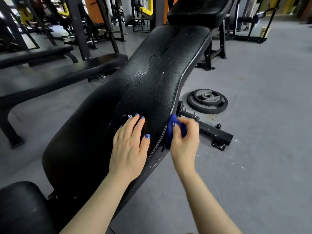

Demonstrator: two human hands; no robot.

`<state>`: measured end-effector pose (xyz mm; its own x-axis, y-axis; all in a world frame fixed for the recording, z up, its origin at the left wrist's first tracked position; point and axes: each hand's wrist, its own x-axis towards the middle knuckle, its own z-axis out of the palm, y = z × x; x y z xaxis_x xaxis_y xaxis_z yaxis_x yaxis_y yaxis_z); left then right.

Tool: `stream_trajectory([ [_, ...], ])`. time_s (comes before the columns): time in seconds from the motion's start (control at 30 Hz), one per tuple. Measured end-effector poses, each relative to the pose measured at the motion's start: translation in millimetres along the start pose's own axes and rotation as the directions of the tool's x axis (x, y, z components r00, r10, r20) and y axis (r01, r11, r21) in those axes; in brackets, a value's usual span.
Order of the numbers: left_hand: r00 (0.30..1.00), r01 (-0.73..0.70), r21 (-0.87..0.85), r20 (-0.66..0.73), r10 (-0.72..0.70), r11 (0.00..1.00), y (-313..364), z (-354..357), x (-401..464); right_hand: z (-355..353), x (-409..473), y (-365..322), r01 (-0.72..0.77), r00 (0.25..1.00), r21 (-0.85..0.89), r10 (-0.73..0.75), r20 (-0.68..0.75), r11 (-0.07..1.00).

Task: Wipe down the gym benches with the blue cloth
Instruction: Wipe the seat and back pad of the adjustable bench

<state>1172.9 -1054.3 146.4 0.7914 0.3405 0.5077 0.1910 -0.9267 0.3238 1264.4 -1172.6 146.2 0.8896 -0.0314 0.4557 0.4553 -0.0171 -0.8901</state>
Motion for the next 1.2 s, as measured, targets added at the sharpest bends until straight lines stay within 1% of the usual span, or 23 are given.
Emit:
stream_trajectory([
  [0.1, 1.000, -0.001, 0.011, 0.006, 0.001, 1.000, 0, 0, 0, -1, 58, -15, 0.101, 0.991, -0.147, -0.087, 0.098, 0.984],
  [0.17, 1.000, 0.000, 0.015, 0.008, 0.000, 1.000, -1, 1, -1, 2, 84, -25, 0.244, 0.957, -0.249, -0.190, 0.220, 0.937],
  [0.27, 1.000, 0.009, 0.008, 0.004, -0.009, 1.000, -1, 0, -1, 10, 101, -31, 0.461, 0.869, -0.403, -0.311, 0.385, 0.791],
  [0.33, 1.000, 0.006, -0.001, 0.000, -0.006, 1.000, -1, 0, -1, 9, 95, -32, 0.538, 0.832, -0.454, -0.359, 0.424, 0.710],
  [0.43, 1.000, 0.004, -0.005, -0.012, -0.004, 1.000, -3, 1, -1, -5, 58, -30, 0.632, 0.765, -0.426, -0.436, 0.474, 0.647],
  [0.5, 1.000, -0.001, -0.001, -0.023, 0.001, 1.000, -3, 1, -2, -17, 26, -29, 0.703, 0.694, -0.370, -0.476, 0.540, 0.607],
  [0.57, 0.999, -0.003, 0.004, -0.035, 0.003, 1.000, -2, 1, -2, -28, 3, -29, 0.767, 0.607, -0.303, -0.488, 0.627, 0.565],
  [0.63, 0.999, -0.001, 0.013, -0.038, 0.002, 1.000, -2, 1, -2, -35, 4, -31, 0.820, 0.513, -0.236, -0.488, 0.706, 0.520],
  [0.67, 0.999, -0.003, 0.011, -0.039, 0.003, 1.000, -2, 1, -2, -35, 13, -32, 0.836, 0.479, -0.219, -0.477, 0.736, 0.503],
  [0.7, 0.999, -0.006, 0.005, -0.037, 0.007, 1.000, -2, 1, -3, -34, 25, -33, 0.844, 0.466, -0.222, -0.462, 0.754, 0.489],
  [0.73, 0.999, -0.008, -0.006, -0.035, 0.008, 1.000, -3, 1, -3, -30, 39, -34, 0.839, 0.483, -0.250, -0.449, 0.751, 0.484],
  [0.77, 0.999, -0.008, -0.017, -0.037, 0.007, 1.000, -3, 1, -3, -25, 53, -35, 0.813, 0.536, -0.302, -0.434, 0.725, 0.498],
  [0.87, 0.999, -0.012, -0.036, -0.044, 0.010, 0.999, -3, 1, -4, -8, 86, -42, 0.624, 0.757, -0.473, -0.333, 0.562, 0.621],
  [0.9, 0.999, -0.015, -0.039, -0.043, 0.014, 0.999, -3, 1, -5, -3, 88, -44, 0.569, 0.804, -0.507, -0.306, 0.510, 0.648],
  [0.93, 0.999, -0.018, -0.045, -0.046, 0.016, 0.999, -3, 1, -5, 1, 85, -45, 0.538, 0.828, -0.531, -0.292, 0.478, 0.655],
  [0.97, 0.999, -0.021, -0.052, -0.051, 0.019, 0.998, -3, 1, -5, 3, 78, -46, 0.533, 0.833, -0.543, -0.291, 0.470, 0.649],
  [1.0, 0.998, -0.023, -0.059, -0.057, 0.019, 0.998, -3, 0, -5, 4, 66, -46, 0.554, 0.821, -0.540, -0.306, 0.483, 0.634],
  [1.1, 0.998, -0.015, -0.054, -0.064, 0.012, 0.998, -2, 1, -6, -8, 30, -42, 0.643, 0.749, -0.479, -0.360, 0.557, 0.597],
  [1.2, 0.998, -0.021, -0.037, -0.062, 0.019, 0.999, -3, 3, -5, -24, 7, -36, 0.636, 0.739, -0.418, -0.357, 0.572, 0.648],
])
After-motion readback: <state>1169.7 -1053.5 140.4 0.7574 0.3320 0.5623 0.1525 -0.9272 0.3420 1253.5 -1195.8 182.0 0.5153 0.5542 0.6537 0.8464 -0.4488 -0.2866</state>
